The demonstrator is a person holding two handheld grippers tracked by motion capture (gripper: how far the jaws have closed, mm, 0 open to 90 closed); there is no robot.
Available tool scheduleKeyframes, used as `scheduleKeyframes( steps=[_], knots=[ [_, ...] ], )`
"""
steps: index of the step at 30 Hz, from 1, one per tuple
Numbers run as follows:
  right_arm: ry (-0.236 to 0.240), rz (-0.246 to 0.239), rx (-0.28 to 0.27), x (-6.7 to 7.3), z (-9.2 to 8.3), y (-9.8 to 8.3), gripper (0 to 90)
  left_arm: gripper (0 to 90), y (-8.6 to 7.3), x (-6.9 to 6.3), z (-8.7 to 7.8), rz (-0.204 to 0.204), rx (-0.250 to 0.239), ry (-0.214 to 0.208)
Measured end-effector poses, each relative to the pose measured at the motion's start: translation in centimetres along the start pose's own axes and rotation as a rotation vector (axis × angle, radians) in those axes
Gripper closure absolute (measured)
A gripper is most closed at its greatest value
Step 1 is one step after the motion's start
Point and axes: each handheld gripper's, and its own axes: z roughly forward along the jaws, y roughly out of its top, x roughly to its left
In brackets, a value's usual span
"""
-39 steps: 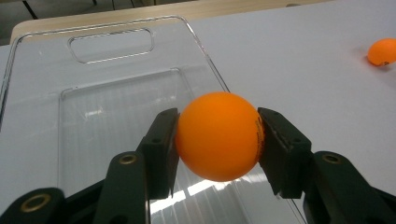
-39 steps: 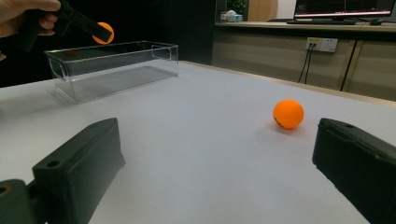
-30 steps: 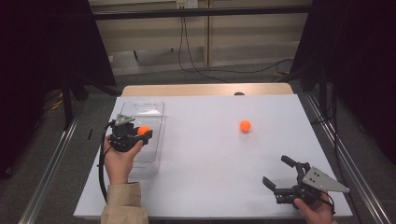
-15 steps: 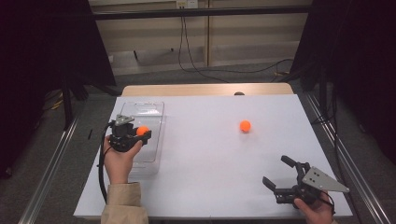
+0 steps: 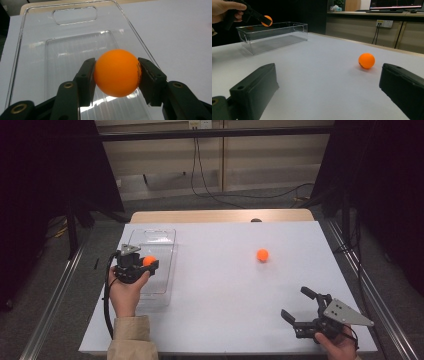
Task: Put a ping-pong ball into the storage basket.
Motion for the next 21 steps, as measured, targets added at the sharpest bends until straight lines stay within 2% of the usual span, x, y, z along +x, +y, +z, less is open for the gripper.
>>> scheduleKeyframes(
  steps=[21],
  knots=[
    [0.001,0.001,0.000,0.01,0.00,-0.01,1.2,50.9,-0.44,0.34,0.48,0.004,0.019,0.025]
  ],
)
